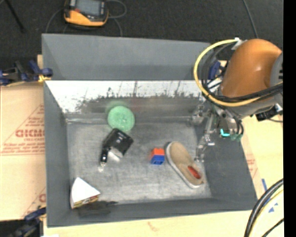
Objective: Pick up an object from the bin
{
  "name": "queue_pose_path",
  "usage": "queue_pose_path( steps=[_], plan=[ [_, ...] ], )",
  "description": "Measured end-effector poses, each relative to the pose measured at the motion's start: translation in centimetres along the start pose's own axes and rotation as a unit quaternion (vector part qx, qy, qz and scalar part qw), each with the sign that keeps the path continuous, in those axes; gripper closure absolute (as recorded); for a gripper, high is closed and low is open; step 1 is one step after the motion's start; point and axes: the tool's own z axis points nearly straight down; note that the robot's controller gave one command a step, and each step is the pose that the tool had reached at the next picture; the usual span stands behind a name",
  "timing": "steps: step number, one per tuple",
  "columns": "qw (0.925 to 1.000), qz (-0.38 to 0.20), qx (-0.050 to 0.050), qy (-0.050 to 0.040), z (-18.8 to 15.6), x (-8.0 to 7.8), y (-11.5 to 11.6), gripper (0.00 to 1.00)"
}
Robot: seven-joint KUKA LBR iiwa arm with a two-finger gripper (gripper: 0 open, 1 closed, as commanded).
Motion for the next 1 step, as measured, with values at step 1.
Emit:
queue_pose_path(
  steps=[1],
  plan=[
    [1.0, -0.001, 0.0, -0.0039, -0.42, -0.16, 0.03, 0.0]
  ],
)
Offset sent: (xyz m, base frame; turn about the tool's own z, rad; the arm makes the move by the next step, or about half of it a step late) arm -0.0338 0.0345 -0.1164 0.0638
